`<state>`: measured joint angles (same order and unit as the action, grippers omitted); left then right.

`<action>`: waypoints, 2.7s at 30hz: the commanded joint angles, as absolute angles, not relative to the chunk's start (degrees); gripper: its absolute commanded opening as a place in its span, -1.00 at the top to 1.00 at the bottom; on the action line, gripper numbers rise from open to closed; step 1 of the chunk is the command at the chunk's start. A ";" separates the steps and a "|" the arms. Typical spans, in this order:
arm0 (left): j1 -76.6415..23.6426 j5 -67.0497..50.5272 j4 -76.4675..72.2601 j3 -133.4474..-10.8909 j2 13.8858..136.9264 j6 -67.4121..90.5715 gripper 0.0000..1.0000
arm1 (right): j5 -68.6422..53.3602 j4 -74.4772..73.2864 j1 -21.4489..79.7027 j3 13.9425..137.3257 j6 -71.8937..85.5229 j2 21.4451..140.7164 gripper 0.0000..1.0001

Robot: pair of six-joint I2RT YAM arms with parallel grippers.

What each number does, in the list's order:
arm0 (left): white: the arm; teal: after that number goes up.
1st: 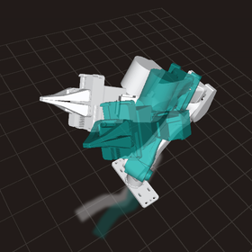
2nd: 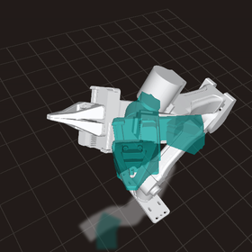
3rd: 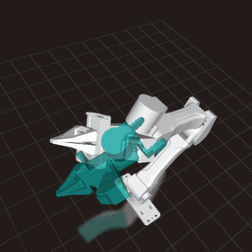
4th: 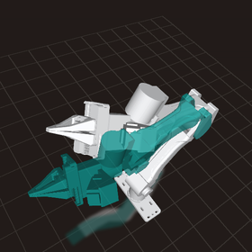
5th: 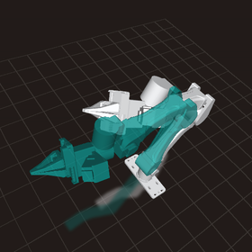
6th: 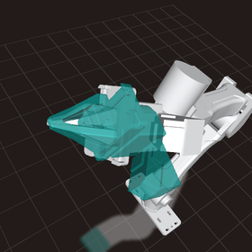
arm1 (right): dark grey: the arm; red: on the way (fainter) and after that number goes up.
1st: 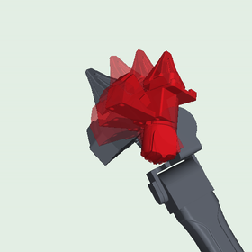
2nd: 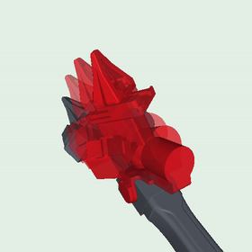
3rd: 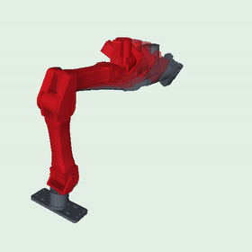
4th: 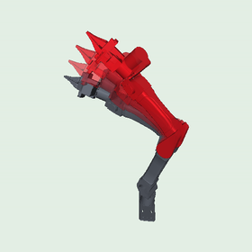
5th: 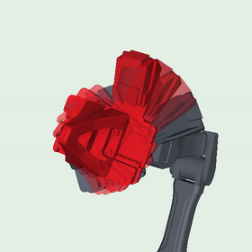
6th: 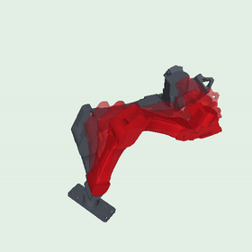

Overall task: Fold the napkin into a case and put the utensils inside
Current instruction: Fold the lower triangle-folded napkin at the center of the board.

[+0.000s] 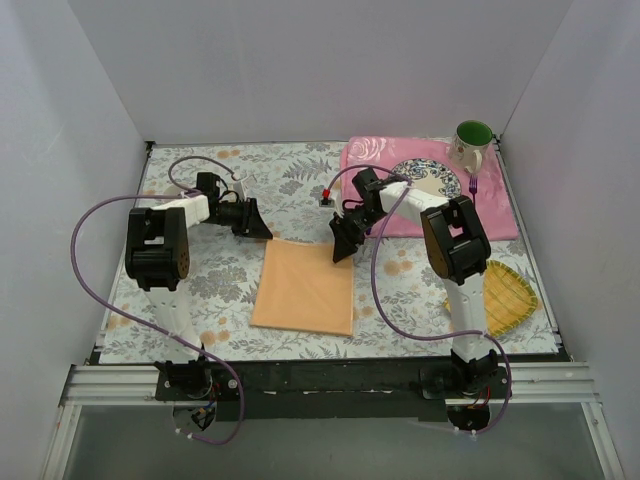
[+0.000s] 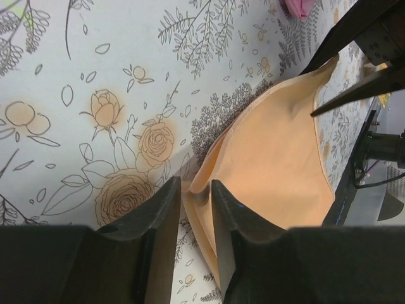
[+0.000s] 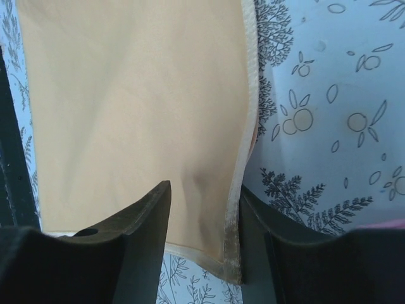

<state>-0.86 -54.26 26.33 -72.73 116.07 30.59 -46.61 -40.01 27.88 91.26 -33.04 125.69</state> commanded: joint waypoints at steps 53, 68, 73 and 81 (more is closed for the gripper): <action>-1.67 -59.94 52.03 -90.88 126.48 1.41 0.16 | -46.76 -50.27 26.63 103.27 -41.40 130.52 0.82; -1.58 -61.00 47.13 -88.51 120.42 -3.34 1.00 | -45.17 -45.62 26.63 101.08 -42.36 125.26 0.97; -1.67 -60.03 43.16 -83.42 114.62 -6.06 1.00 | -45.09 -43.68 27.07 97.83 -43.33 121.82 0.97; -1.67 -58.98 43.06 -79.11 109.52 -13.09 1.00 | -41.67 -37.62 29.18 90.10 -47.45 115.23 0.97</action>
